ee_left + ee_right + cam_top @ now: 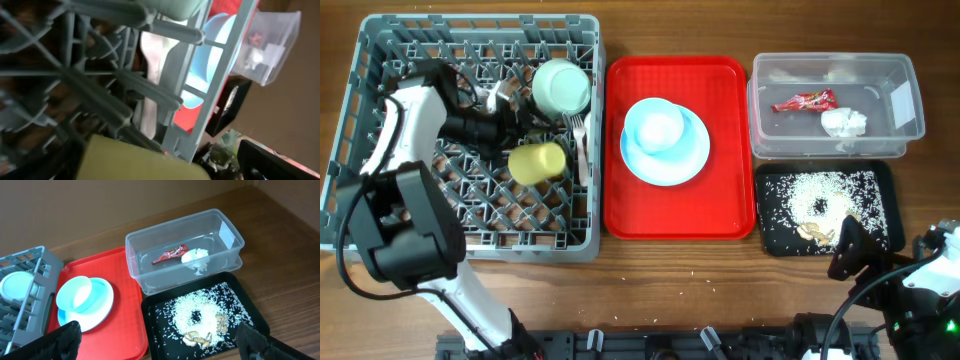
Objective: Sort waste into correct bins and load items into the dishwasher rack
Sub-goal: 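Lower the yellow cup into the rack and open the left gripper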
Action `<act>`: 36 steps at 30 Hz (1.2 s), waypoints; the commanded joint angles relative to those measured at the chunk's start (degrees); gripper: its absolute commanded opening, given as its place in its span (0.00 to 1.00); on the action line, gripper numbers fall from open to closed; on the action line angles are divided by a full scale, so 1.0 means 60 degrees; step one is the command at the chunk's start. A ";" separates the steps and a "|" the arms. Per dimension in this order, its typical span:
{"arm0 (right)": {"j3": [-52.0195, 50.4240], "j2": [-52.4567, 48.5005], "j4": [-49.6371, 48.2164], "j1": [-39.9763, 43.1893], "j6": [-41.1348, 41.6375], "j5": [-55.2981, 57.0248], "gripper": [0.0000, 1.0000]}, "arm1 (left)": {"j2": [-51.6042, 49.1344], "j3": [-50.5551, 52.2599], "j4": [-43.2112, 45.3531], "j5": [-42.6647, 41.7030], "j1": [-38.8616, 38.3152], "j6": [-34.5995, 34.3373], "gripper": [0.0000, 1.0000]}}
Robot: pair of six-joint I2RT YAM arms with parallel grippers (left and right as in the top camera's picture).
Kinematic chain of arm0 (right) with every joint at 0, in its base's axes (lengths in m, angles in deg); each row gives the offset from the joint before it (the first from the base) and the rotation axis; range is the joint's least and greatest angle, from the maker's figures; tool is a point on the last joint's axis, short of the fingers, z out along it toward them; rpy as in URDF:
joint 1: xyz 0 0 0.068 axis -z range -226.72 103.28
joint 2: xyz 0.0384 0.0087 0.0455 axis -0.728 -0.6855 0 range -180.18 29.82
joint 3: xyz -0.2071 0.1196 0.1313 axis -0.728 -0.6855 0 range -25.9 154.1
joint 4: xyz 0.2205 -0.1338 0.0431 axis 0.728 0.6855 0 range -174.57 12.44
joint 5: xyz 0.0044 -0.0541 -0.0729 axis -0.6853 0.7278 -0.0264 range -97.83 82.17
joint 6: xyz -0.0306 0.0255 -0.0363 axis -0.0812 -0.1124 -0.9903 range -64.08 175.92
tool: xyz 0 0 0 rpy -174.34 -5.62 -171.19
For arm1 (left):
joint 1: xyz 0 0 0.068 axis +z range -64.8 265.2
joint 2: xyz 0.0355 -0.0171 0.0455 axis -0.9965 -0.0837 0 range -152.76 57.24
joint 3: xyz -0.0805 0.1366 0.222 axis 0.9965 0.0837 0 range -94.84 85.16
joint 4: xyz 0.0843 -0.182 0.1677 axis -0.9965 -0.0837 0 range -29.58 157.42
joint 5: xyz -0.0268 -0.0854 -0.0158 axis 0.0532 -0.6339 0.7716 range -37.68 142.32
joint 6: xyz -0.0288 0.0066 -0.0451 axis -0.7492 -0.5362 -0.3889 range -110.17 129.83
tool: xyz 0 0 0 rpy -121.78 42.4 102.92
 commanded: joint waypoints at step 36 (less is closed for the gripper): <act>-0.0015 0.0062 -0.0018 0.0018 0.0106 0.0062 1.00 | 0.4065 0.2047 0.1479 0.9653 -0.2969 -0.5424 0.04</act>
